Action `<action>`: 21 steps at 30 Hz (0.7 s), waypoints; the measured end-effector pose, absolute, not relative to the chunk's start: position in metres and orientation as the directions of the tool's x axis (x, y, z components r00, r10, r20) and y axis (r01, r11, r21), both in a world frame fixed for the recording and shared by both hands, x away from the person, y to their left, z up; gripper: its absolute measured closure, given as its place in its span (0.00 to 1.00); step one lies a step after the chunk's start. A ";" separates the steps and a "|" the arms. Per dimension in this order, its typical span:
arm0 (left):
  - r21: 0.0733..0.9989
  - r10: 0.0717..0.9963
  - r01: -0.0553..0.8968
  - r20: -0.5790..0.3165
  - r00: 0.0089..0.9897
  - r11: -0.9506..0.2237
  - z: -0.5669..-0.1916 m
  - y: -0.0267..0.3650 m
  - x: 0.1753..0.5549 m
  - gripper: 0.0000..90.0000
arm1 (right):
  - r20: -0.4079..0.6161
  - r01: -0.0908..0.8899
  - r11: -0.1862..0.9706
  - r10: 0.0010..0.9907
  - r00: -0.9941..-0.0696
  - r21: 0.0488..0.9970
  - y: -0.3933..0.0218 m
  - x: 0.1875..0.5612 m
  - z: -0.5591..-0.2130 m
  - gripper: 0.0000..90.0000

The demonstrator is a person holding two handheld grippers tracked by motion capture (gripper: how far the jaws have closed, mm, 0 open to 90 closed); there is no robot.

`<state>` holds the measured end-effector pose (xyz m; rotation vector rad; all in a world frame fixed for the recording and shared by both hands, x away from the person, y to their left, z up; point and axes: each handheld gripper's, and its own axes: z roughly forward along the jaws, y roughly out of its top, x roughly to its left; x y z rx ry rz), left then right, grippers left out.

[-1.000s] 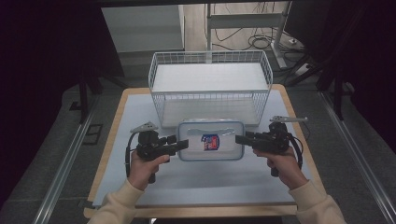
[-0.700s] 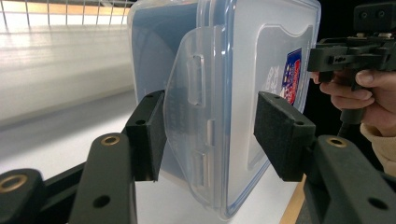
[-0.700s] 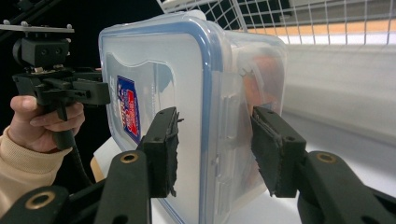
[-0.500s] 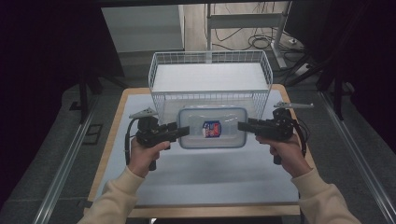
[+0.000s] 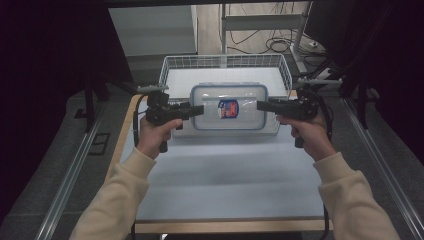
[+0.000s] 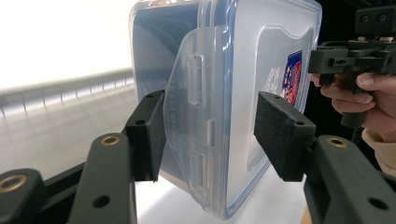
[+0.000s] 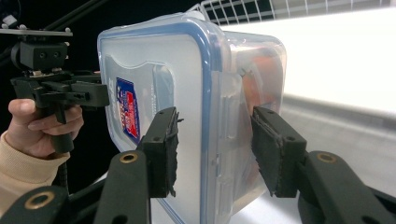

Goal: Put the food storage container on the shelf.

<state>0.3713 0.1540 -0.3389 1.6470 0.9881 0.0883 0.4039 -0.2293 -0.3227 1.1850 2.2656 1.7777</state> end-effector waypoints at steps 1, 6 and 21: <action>0.836 0.636 0.548 -0.431 0.640 0.015 -0.334 0.155 0.376 0.51 | 0.413 0.536 0.059 0.570 -0.710 0.842 -0.229 0.407 -0.320 0.59; 0.836 0.635 0.548 -0.435 0.638 0.022 -0.320 0.161 0.399 0.51 | 0.413 0.538 0.063 0.569 -0.711 0.840 -0.222 0.431 -0.302 0.59; 0.787 0.632 0.616 -0.491 0.599 0.028 -0.314 0.168 0.466 0.50 | 0.487 0.624 0.036 0.591 -0.643 0.781 -0.214 0.500 -0.295 0.58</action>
